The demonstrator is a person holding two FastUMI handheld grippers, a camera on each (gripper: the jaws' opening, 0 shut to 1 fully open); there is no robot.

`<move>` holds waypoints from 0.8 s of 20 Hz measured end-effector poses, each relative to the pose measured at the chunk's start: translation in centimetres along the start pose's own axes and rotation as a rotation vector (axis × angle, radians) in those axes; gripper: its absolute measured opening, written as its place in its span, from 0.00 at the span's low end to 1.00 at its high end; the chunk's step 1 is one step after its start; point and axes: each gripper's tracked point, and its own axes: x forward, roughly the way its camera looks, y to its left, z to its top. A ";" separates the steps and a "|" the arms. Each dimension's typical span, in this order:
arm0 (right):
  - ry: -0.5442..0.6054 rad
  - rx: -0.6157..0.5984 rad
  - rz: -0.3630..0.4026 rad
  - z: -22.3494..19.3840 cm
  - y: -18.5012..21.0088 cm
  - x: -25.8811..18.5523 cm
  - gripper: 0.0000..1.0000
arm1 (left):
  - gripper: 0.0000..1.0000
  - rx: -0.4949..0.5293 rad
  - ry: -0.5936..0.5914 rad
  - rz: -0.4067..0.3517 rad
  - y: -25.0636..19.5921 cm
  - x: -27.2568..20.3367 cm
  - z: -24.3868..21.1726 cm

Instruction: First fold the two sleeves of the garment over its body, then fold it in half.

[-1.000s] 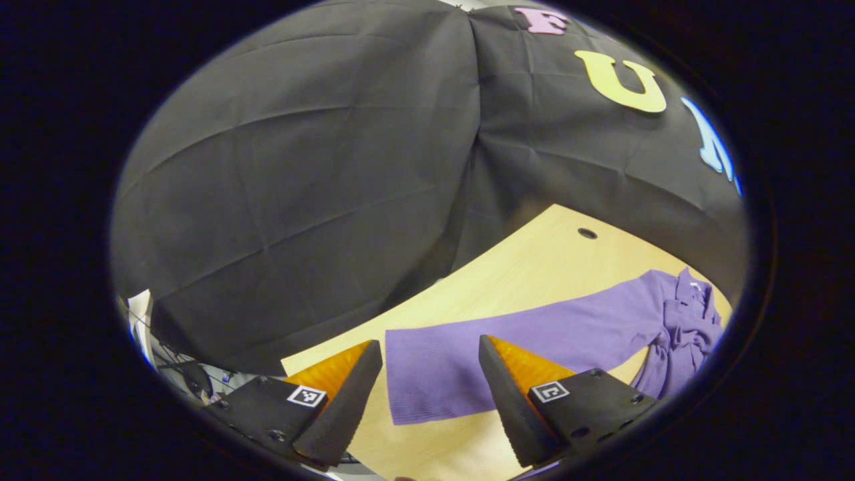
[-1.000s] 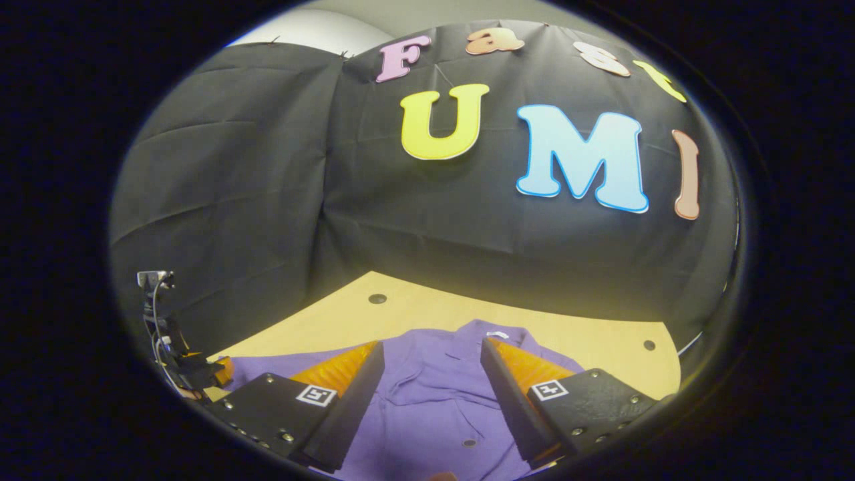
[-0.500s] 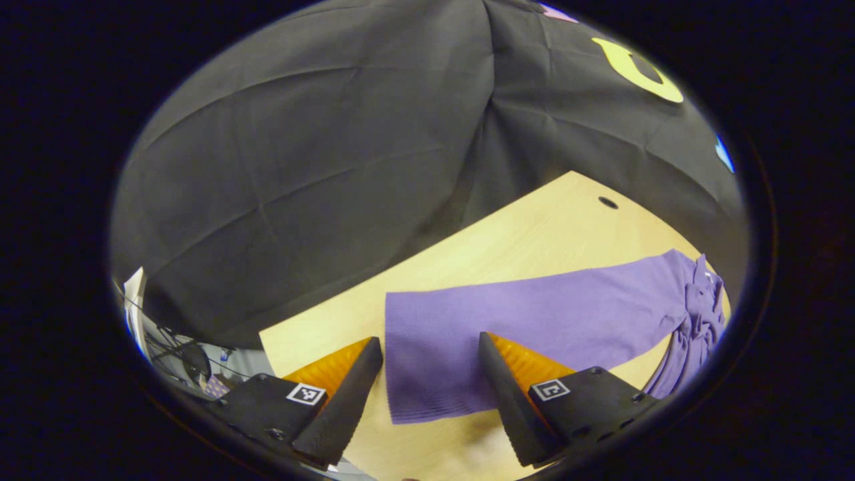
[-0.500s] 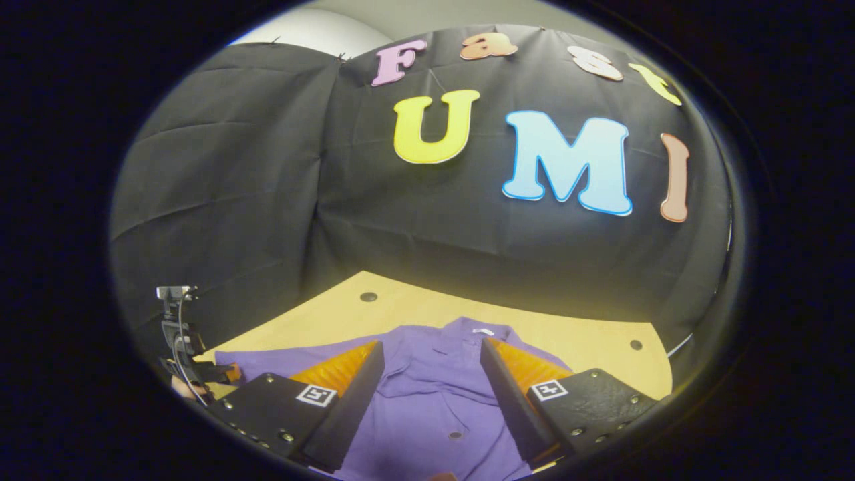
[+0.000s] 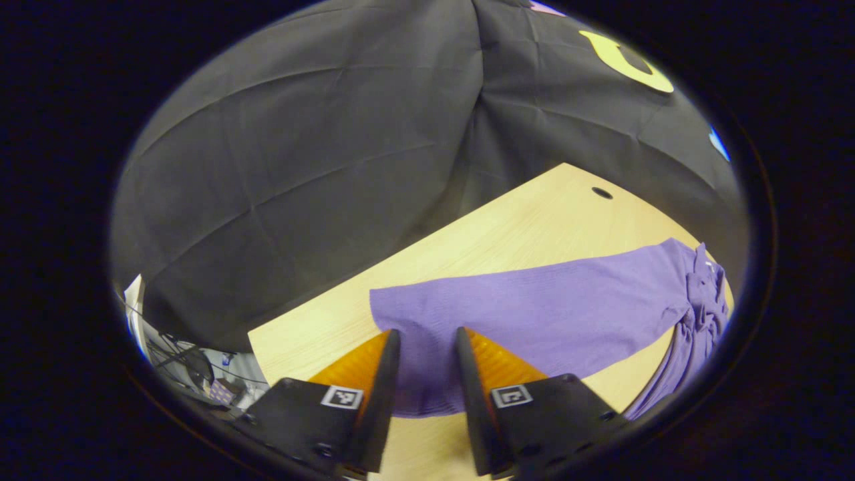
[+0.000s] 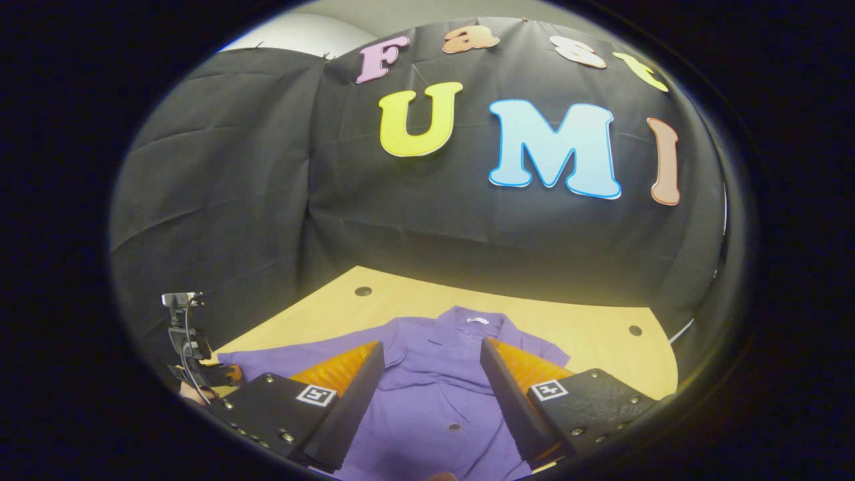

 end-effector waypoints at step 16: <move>0.053 0.105 -0.102 -2.3 -6.1 0.5 0.90 | 0.07 -0.198 -0.094 -0.323 -7.5 -4.3 9.0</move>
